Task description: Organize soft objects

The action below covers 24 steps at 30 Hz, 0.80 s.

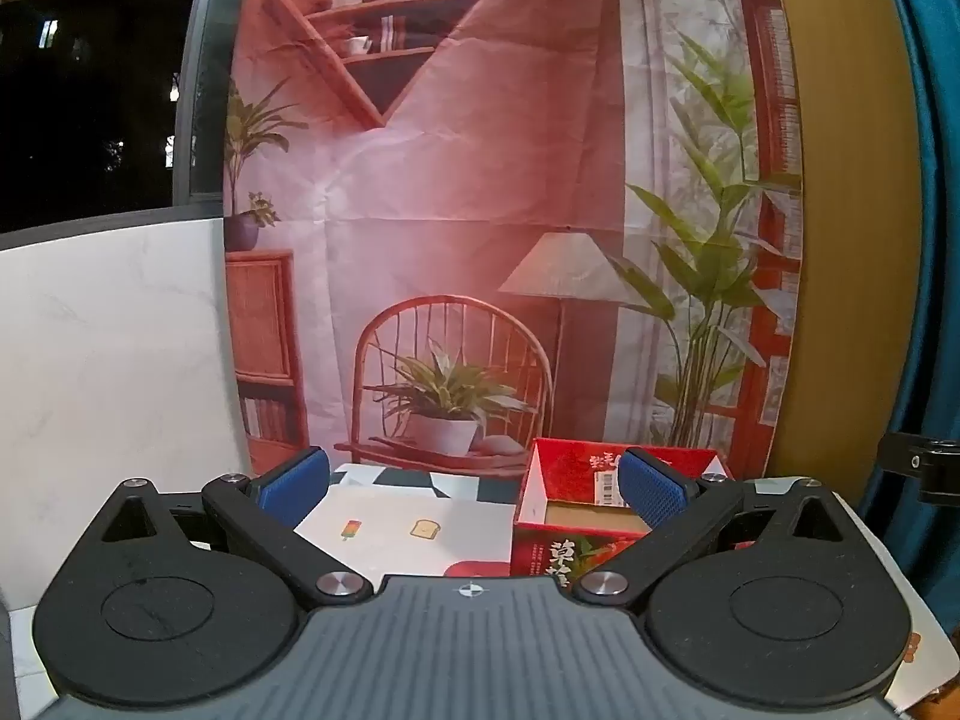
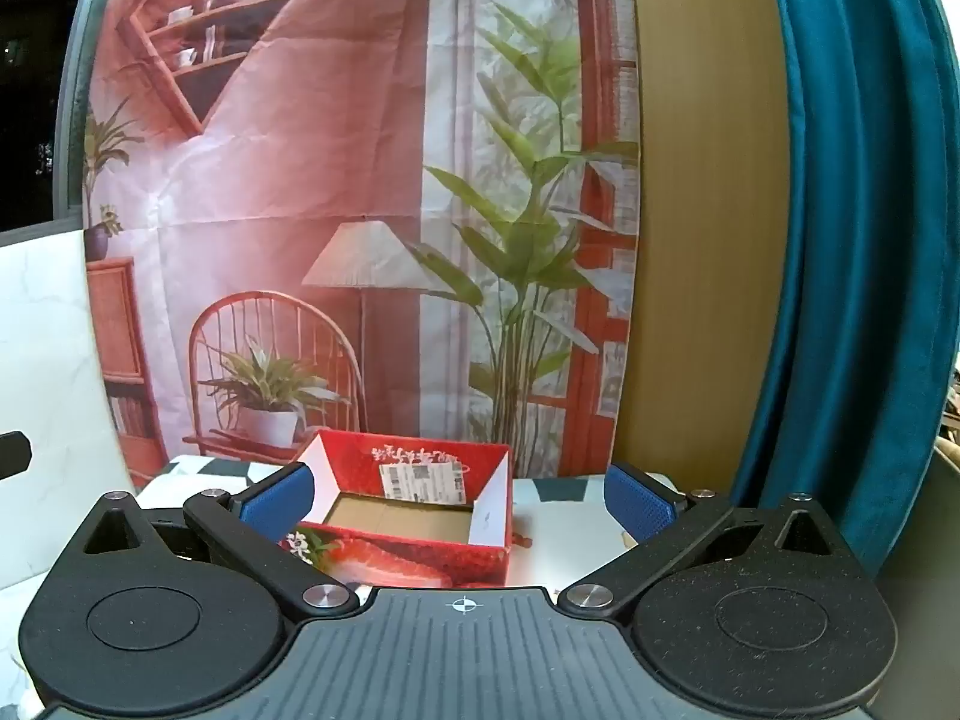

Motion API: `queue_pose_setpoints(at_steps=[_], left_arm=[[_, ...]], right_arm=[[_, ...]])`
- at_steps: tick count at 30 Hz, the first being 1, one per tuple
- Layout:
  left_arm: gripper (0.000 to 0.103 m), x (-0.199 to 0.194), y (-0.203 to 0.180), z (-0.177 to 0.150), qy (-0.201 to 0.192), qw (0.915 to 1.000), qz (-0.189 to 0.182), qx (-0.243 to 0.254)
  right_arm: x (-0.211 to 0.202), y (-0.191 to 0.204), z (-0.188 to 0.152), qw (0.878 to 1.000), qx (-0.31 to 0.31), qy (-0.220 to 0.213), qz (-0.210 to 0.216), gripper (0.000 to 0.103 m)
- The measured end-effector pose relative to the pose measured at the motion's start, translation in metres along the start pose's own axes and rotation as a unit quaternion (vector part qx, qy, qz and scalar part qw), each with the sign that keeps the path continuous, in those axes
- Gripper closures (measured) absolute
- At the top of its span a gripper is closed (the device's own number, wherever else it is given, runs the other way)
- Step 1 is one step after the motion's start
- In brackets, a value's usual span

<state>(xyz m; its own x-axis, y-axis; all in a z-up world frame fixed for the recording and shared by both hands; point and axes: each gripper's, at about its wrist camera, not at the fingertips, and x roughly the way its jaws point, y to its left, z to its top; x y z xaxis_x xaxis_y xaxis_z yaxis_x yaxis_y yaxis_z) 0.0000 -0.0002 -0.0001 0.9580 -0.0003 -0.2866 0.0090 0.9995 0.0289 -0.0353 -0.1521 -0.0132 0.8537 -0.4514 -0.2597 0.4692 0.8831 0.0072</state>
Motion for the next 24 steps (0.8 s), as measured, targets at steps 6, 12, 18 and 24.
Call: queue_pose_setpoints(at_steps=[6, 12, 18, 24], left_arm=[[0.000, 0.002, 0.004, 0.002, 0.002, 1.0000, -0.004, -0.003], [0.000, 0.008, 0.013, 0.004, 0.007, 1.0000, -0.003, -0.004], [0.000, 0.001, 0.005, 0.002, 0.005, 1.0000, 0.002, -0.002], [0.000, 0.002, 0.002, 0.000, 0.005, 1.0000, 0.001, 0.003]], right_arm=[[0.000, -0.001, 0.001, 1.000, -0.002, 0.002, 0.000, 0.000], [0.000, -0.001, 0.001, 1.000, -0.001, 0.002, 0.001, 0.000], [-0.001, 0.000, 0.001, 1.000, -0.001, 0.001, 0.001, 0.000], [-0.001, -0.001, 0.001, 1.000, -0.001, 0.001, 0.001, 0.000]])
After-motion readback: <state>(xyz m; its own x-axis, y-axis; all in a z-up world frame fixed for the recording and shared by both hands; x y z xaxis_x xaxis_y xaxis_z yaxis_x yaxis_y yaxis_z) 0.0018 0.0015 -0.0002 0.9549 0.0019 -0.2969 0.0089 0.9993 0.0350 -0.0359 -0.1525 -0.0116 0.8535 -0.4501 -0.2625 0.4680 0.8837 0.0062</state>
